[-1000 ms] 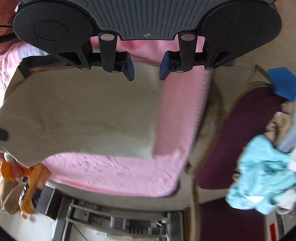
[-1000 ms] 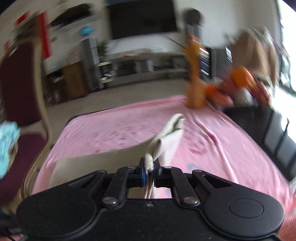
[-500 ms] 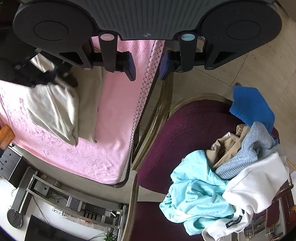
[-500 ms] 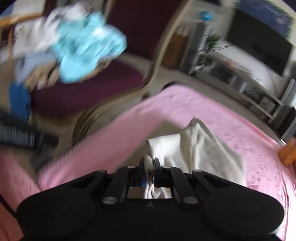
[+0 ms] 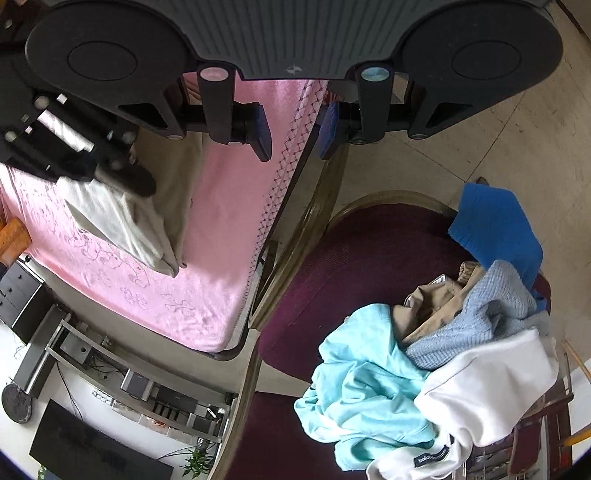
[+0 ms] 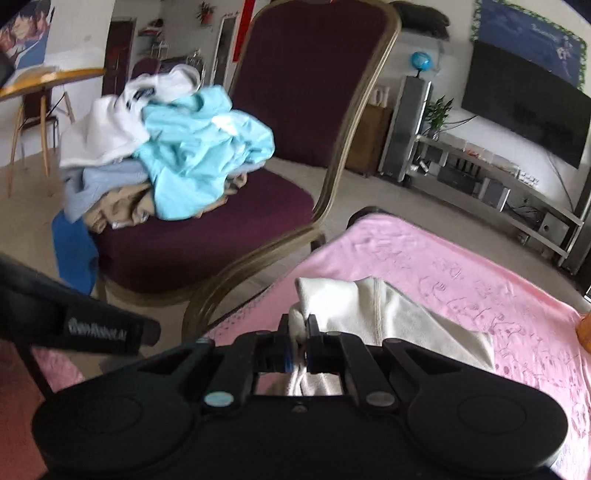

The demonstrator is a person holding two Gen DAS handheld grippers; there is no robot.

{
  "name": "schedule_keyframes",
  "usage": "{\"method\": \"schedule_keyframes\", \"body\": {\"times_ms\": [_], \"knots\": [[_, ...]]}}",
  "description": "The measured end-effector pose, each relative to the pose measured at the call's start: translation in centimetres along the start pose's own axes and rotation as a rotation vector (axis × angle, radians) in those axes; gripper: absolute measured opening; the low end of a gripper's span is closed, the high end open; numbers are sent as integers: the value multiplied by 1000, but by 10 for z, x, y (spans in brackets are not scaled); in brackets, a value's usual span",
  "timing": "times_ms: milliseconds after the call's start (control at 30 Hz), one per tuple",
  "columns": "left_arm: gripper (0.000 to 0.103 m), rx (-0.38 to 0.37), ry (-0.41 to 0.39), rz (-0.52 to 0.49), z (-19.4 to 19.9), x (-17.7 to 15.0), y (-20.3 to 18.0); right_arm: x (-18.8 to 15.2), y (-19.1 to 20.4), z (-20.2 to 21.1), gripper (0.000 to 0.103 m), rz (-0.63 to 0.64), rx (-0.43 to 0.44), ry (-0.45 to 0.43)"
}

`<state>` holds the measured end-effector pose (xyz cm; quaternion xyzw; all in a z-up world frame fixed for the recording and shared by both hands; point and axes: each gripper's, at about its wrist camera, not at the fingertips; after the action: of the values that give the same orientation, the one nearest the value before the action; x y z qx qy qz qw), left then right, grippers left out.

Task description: Fold clothes

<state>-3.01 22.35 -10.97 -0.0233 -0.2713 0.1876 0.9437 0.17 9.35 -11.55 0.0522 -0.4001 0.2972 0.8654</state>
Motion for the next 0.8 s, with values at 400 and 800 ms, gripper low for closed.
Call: {"method": "schedule_keyframes", "body": {"times_ms": [400, 800], "knots": [[28, 14, 22, 31, -3, 3, 4, -25, -22, -4, 15, 16, 294, 155], [17, -39, 58, -243, -18, 5, -73, -78, -138, 59, 11, -536, 181, 194]]}}
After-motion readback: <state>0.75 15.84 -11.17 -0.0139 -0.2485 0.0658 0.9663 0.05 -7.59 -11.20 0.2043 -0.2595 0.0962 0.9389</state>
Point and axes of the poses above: each gripper's, at about its wrist camera, not at the fingertips, and z roughly against the way its jaws point, y to its left, x to its top, and after that the axes turned 7 degrees about y, right-handed
